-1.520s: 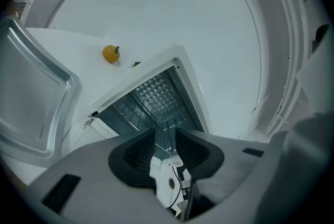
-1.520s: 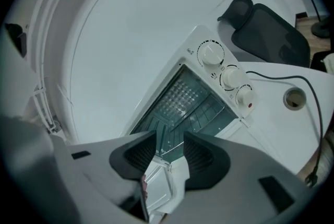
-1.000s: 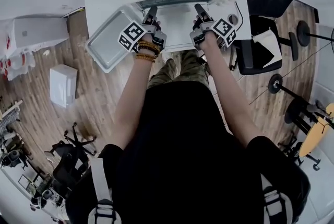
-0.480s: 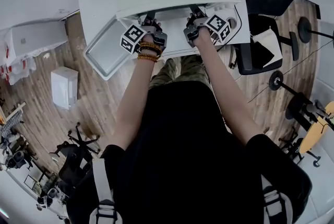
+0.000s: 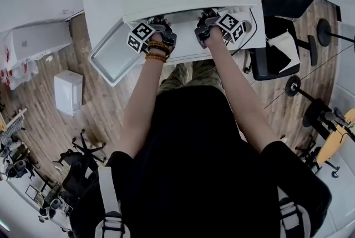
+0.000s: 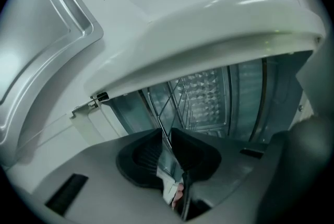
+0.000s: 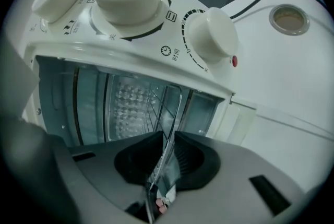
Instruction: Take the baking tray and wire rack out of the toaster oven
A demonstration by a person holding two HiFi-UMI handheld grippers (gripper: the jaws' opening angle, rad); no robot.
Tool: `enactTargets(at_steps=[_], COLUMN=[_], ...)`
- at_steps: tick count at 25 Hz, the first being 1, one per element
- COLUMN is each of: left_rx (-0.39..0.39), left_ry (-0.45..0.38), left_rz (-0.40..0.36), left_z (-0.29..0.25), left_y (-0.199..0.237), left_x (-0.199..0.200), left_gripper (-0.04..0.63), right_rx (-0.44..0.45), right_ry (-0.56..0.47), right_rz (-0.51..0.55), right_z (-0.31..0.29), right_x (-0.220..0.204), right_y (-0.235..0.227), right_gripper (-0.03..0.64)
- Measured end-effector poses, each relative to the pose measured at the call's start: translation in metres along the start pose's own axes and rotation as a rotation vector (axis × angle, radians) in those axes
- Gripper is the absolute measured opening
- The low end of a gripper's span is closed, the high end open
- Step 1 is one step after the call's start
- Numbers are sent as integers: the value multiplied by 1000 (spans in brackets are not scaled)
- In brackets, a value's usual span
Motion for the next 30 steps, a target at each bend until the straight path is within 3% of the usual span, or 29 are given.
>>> enactTargets(at_steps=[10, 30], left_rx=[-46, -58], left_ry=[23, 90], left_rz=[54, 61], left_z=[11, 42], left_y=[1, 14], left_x=[-8, -33], left_gripper=[41, 40], right_rx=[23, 25], right_ry=[-4, -8], right_rz=[-5, 8], right_z=[12, 50], right_x=[-7, -26], right_y=[0, -14], right_gripper=[52, 49])
Point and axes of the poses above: the fingertips, and each gripper's own axes: z backward along the fingers, y to its left, x out of its top, the point moved 1 cm from there along z, backward along the fingers, and after that the axes turned 2 degrees about x, right-handed, at the moved point
